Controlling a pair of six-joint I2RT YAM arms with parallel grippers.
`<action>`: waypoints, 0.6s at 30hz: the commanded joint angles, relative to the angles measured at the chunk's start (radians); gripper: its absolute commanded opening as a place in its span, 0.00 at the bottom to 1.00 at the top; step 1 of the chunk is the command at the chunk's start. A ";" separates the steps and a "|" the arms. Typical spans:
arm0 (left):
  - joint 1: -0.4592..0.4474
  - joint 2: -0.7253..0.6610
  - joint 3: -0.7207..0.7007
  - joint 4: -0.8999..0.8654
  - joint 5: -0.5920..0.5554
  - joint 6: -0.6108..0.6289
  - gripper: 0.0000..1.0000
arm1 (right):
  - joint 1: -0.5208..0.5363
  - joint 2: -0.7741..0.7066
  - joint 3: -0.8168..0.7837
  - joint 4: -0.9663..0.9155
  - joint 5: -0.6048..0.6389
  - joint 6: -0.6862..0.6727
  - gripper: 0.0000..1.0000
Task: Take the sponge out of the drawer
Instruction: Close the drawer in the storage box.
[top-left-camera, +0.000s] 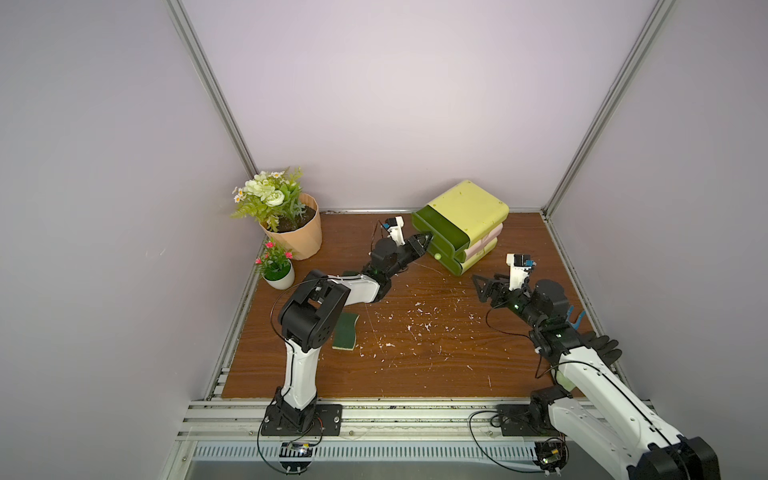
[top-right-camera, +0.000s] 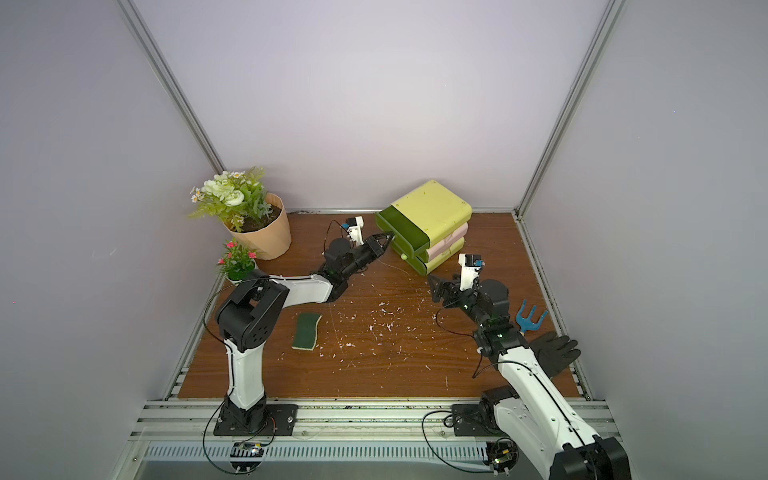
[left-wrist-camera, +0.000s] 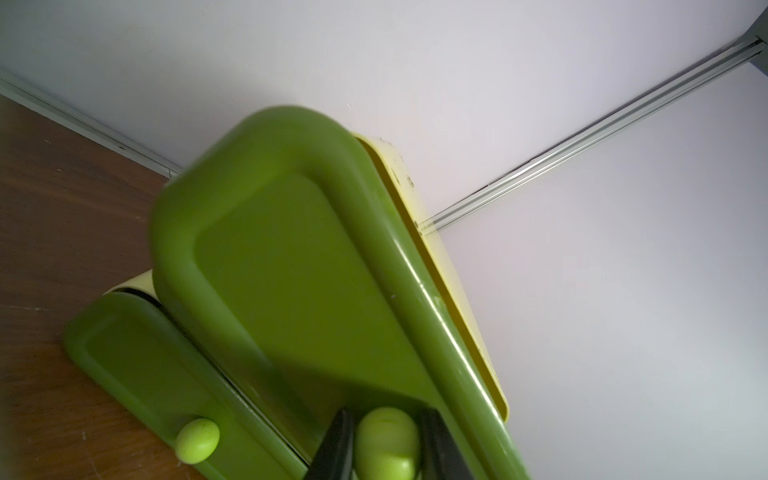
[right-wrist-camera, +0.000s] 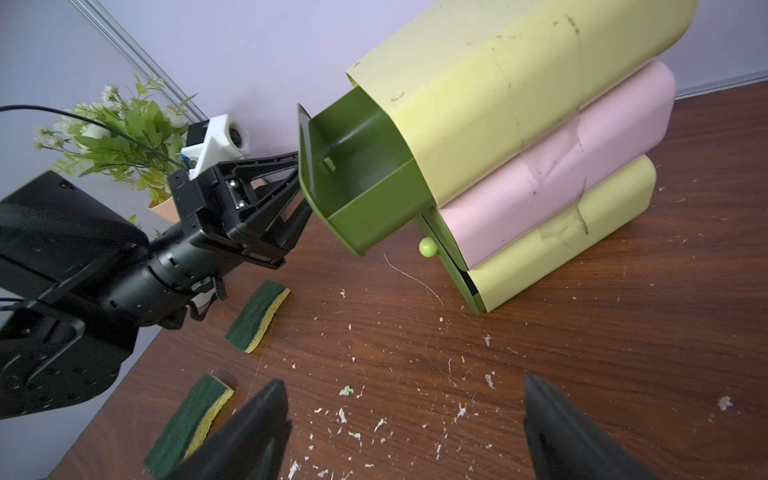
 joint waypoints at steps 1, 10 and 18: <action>0.007 0.027 0.054 -0.019 0.015 0.021 0.22 | 0.005 -0.016 0.003 0.028 0.009 -0.010 0.92; -0.011 0.097 0.200 -0.120 0.006 0.058 0.22 | 0.005 -0.014 0.003 0.030 0.009 -0.010 0.92; -0.020 0.152 0.307 -0.178 -0.005 0.070 0.24 | 0.004 -0.014 0.004 0.030 0.006 -0.010 0.92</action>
